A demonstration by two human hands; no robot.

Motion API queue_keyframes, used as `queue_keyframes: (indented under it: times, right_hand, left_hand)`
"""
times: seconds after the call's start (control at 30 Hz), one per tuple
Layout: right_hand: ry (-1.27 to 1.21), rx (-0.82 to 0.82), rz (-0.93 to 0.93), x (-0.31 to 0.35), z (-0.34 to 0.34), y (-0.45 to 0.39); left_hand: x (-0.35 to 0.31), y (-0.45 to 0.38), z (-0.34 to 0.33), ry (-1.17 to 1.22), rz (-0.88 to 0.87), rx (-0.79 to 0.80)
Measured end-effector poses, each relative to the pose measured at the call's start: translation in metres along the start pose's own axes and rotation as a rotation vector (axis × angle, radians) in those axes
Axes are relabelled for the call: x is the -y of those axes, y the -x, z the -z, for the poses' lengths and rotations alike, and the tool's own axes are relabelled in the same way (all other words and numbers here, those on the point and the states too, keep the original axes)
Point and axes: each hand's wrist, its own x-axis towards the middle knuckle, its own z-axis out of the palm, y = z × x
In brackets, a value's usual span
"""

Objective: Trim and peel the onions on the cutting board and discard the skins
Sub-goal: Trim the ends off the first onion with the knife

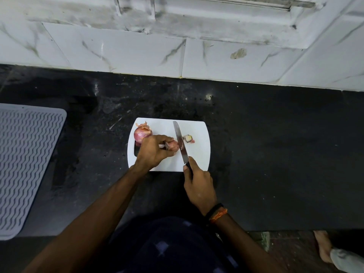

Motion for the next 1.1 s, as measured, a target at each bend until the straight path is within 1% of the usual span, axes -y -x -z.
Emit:
queue_keyframes:
  times: [0.27, 0.43, 0.53, 0.8, 0.9, 1.0, 1.1]
  right_hand:
    - [0.007, -0.014, -0.028, 0.005, -0.007, -0.004]
    - [-0.003, -0.024, -0.034, 0.003, -0.010, 0.003]
    - [0.012, -0.014, -0.060, 0.005, -0.011, -0.004]
    - [-0.014, -0.025, -0.048, 0.000, -0.010, 0.003]
    - [-0.030, -0.006, -0.050, -0.001, -0.007, 0.007]
    - [-0.013, 0.003, -0.056, 0.002, -0.006, -0.005]
    - [-0.008, 0.044, -0.070, 0.007, -0.002, -0.013]
  left_hand:
    - [-0.002, -0.005, 0.002, 0.024, 0.035, 0.007]
    - [0.003, -0.001, 0.000, 0.037, -0.012, -0.008]
    - [0.008, 0.000, 0.001, 0.050, -0.018, -0.003]
    - [0.013, 0.000, 0.002, 0.130, -0.033, 0.010]
    - [0.010, 0.000, 0.003, 0.119, -0.050, 0.011]
    - [0.008, -0.005, 0.004, 0.079, -0.064, 0.028]
    - [0.010, -0.011, 0.005, 0.052, -0.041, 0.054]
